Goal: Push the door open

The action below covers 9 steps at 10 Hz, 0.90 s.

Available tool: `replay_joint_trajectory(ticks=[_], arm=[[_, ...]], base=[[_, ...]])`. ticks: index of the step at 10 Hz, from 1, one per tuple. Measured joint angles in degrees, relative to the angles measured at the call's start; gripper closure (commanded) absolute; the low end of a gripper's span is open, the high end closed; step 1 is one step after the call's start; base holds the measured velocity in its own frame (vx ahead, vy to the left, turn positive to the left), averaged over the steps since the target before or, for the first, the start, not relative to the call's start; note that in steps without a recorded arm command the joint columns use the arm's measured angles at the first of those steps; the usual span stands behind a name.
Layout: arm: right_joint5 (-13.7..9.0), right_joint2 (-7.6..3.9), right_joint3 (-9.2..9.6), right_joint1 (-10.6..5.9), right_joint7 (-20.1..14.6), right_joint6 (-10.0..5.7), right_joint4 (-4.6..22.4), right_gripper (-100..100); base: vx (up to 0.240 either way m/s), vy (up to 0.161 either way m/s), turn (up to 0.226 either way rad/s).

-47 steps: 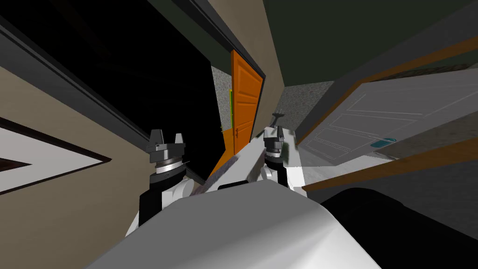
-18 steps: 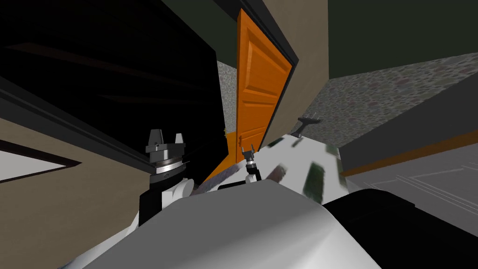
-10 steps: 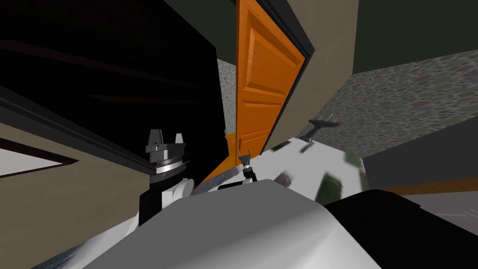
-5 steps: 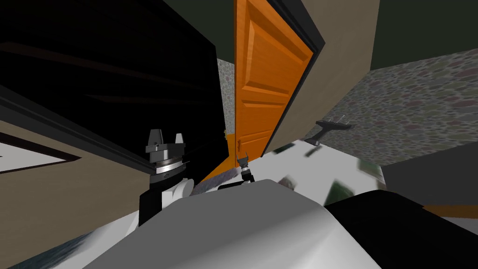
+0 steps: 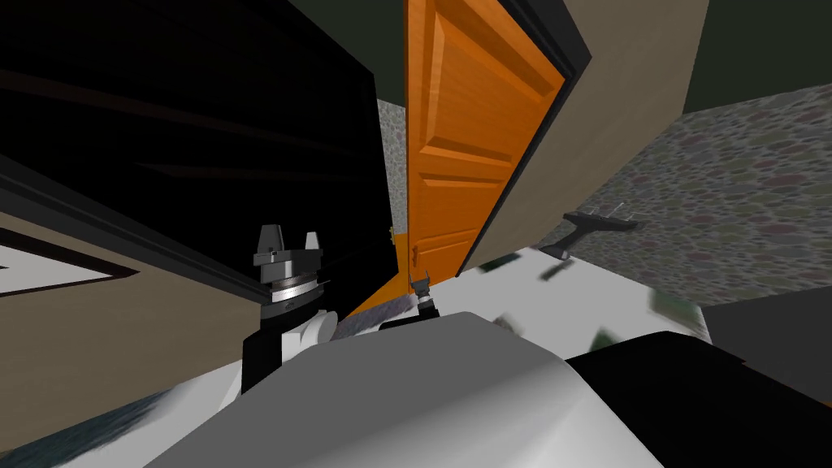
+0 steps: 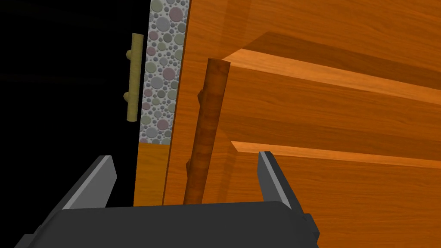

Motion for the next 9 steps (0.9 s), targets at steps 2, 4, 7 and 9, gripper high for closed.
replay_joint_trajectory(ticks=[2,4,7,9], arm=[[-1.58,0.34,1.48,-0.65,-2.25,-0.96,3.14,-100],[-2.82,1.14,2.85,-1.03,-3.70,-1.57,5.63,-100],[-4.55,1.56,4.30,-1.91,-6.15,-2.38,8.95,-100],[-5.37,1.79,5.01,-2.03,-7.11,-2.53,9.97,-100]], base=[[0.066,-0.105,0.095],[0.052,-0.112,0.088],[0.050,-0.083,0.074],[0.027,-0.056,0.037]])
